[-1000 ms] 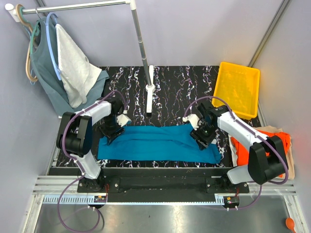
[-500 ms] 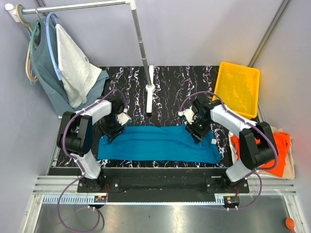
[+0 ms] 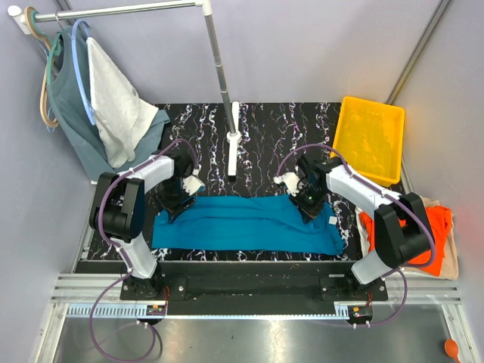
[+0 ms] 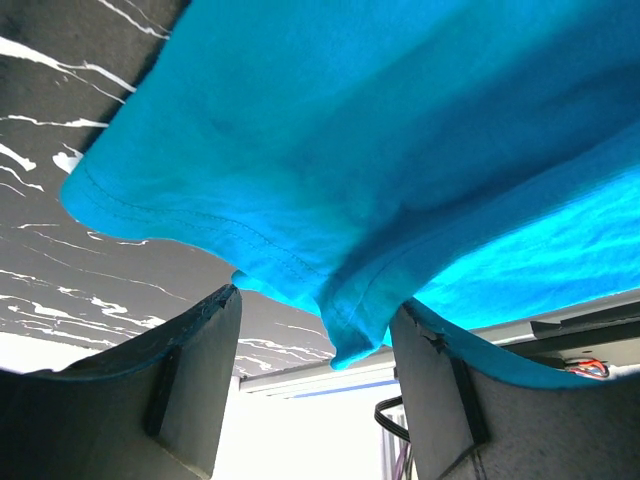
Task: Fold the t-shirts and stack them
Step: Fold the tshirt
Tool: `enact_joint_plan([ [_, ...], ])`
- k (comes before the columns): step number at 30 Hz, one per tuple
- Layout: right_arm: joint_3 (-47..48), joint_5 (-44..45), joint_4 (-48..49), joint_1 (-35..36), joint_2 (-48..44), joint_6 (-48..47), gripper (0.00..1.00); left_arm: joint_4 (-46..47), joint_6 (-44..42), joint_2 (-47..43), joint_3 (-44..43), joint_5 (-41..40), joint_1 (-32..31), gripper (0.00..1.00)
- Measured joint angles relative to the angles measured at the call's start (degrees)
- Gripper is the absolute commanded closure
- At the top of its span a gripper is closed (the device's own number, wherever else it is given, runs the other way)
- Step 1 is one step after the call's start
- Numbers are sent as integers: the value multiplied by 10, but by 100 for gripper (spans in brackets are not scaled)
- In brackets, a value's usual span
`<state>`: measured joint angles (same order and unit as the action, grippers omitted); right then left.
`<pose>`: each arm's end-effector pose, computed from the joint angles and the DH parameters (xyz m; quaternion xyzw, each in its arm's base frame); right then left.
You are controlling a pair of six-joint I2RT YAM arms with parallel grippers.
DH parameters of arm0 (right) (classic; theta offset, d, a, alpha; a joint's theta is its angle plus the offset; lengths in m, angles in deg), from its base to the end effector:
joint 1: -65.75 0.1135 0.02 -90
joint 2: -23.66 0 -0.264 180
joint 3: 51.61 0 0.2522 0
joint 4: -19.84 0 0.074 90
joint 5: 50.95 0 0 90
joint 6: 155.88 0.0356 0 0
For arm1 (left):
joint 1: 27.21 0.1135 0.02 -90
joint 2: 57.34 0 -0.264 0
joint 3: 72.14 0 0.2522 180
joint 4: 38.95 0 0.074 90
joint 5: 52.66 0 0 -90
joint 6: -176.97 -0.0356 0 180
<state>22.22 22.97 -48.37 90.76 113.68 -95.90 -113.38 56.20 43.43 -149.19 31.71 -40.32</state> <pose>0.2431 0.1243 0.1995 -0.4630 0.8740 0.1374 0.0544 0.2781 -0.0612 0.1631 -0.3755 -0.9228 -0.0375 0.0777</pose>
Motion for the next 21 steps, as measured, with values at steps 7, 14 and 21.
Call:
enact_joint_plan([
  [7, 0, -2, -59, 41, -60, -9, 100, 3, -2, 7, 0, -2, 0, 36],
  [14, -2, -19, -104, 83, -71, -19, 81, 4, -2, 24, -9, -3, 0, 36],
  [21, -16, -31, -124, 106, -70, -29, 52, 3, -2, 25, -11, -9, 0, 36],
])
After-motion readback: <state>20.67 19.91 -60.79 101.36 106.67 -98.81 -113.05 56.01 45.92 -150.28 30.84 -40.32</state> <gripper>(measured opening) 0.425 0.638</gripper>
